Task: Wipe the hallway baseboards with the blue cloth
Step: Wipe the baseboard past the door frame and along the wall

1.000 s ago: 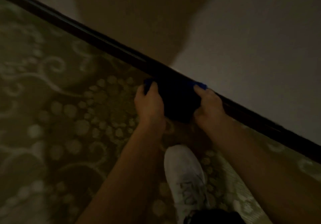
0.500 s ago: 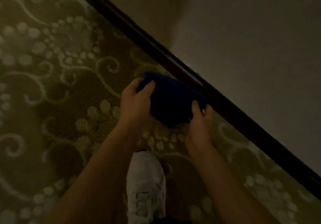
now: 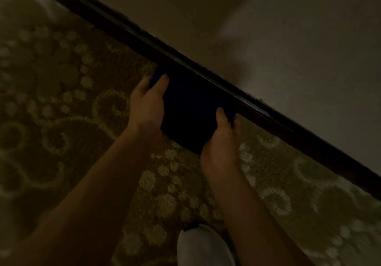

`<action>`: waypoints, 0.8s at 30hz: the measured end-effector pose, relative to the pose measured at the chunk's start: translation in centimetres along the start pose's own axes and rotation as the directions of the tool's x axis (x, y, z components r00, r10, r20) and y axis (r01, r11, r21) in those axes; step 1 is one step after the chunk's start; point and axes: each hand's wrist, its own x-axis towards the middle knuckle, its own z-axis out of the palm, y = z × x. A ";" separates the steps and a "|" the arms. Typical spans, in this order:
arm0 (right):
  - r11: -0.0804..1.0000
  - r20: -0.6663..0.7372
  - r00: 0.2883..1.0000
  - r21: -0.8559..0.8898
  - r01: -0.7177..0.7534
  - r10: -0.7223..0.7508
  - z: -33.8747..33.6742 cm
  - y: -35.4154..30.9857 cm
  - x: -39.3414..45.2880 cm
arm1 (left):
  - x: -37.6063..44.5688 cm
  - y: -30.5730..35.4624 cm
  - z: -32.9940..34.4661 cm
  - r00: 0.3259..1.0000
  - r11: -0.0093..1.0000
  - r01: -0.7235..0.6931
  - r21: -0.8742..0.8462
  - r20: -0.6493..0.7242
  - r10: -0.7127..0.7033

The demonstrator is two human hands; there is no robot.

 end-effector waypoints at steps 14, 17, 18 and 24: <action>0.997 -0.015 0.997 0.002 0.078 -0.078 0.6 -2.4 -1.7 | 1.2 1.2 -0.8 0.958 0.969 0.245 -0.016 0.157 -0.240; 0.992 -0.011 0.995 -0.087 0.096 -0.097 0.5 -4.6 -4.3 | 0.0 4.4 -1.0 0.962 0.980 0.176 0.094 0.196 -0.192; 0.993 -0.017 0.996 -0.085 0.080 -0.082 0.3 -4.8 -4.8 | -0.2 4.8 -0.8 0.963 0.980 0.172 0.101 0.193 -0.188; 0.999 -0.072 0.997 -0.032 -0.013 0.011 0.6 -2.7 -2.8 | 2.0 4.2 0.5 0.964 0.960 0.231 0.156 0.095 -0.247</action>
